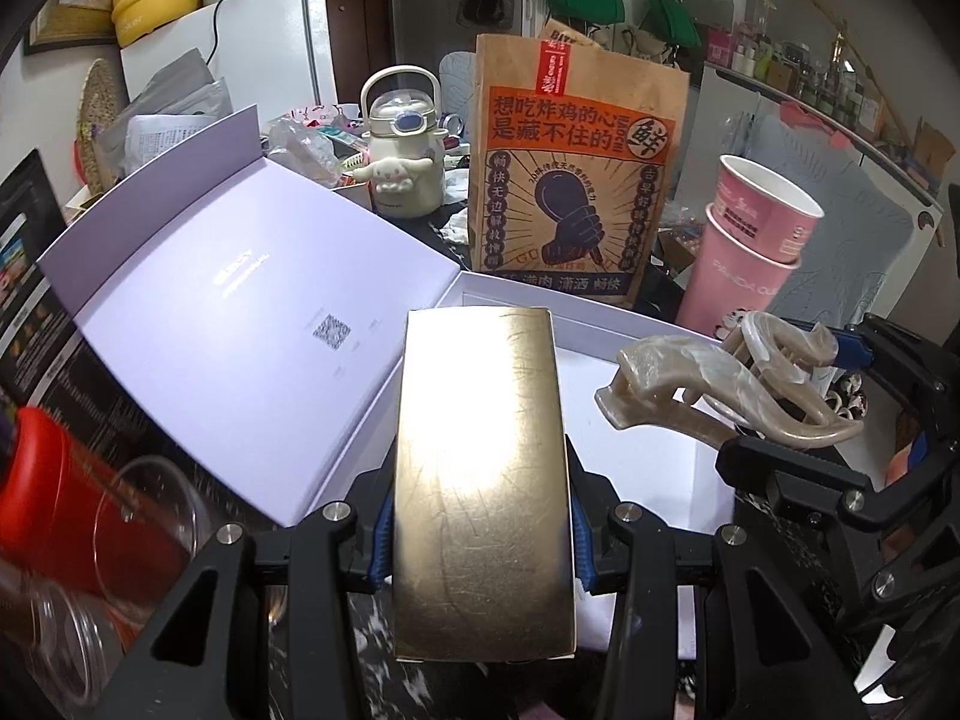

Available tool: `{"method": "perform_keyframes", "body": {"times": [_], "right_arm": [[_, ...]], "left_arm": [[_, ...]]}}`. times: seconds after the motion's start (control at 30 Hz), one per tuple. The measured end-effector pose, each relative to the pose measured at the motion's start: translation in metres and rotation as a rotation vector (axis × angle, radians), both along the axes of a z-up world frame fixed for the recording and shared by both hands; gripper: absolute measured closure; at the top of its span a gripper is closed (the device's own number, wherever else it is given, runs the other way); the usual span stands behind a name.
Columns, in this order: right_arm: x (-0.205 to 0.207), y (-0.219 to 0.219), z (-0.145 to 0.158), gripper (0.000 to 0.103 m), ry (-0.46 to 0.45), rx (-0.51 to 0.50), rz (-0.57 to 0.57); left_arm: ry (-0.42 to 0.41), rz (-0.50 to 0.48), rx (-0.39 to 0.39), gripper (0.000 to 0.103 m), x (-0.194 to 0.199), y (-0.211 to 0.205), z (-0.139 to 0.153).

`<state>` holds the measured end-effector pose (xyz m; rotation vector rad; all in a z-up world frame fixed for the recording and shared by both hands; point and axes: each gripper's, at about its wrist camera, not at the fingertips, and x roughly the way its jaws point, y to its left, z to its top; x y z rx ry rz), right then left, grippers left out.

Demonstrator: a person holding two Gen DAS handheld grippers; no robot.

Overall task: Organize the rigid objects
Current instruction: 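Lift the gold case with the left gripper while the right gripper carries the claw clip toward the lavender box, then lower the gold case into the box with the left gripper while the right releases the claw clip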

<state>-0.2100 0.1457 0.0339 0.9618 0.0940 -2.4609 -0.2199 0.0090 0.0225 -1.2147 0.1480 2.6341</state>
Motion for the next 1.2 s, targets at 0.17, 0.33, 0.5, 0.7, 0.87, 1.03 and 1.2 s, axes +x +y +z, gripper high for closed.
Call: {"method": "perform_keyframes", "body": {"times": [0.17, 0.33, 0.5, 0.7, 0.87, 1.03, 1.2], "right_arm": [[-0.021, -0.003, 0.000, 0.011, -0.004, 0.018, 0.010], [-0.042, -0.011, -0.006, 0.011, 0.010, 0.064, 0.007], [-0.060, -0.018, -0.022, 0.011, -0.018, 0.090, 0.003], [-0.074, -0.020, -0.037, 0.011, -0.045, 0.113, -0.014], [-0.084, -0.023, -0.048, 0.011, -0.076, 0.138, -0.024], [-0.089, -0.026, -0.059, 0.011, -0.105, 0.157, -0.024], [-0.092, -0.027, -0.066, 0.011, -0.117, 0.173, -0.026]], "left_arm": [[-0.024, -0.016, 0.016, 0.059, -0.023, 0.000, -0.006], [-0.041, -0.017, -0.016, 0.059, -0.039, 0.004, -0.016], [-0.066, -0.019, -0.033, 0.059, -0.052, 0.005, -0.027], [-0.079, -0.019, -0.060, 0.059, -0.066, 0.007, -0.035], [-0.105, -0.027, -0.095, 0.059, -0.073, 0.015, -0.052], [-0.124, -0.007, -0.093, 0.059, -0.080, 0.013, -0.062], [-0.129, -0.002, -0.098, 0.059, -0.080, 0.016, -0.067]]}}
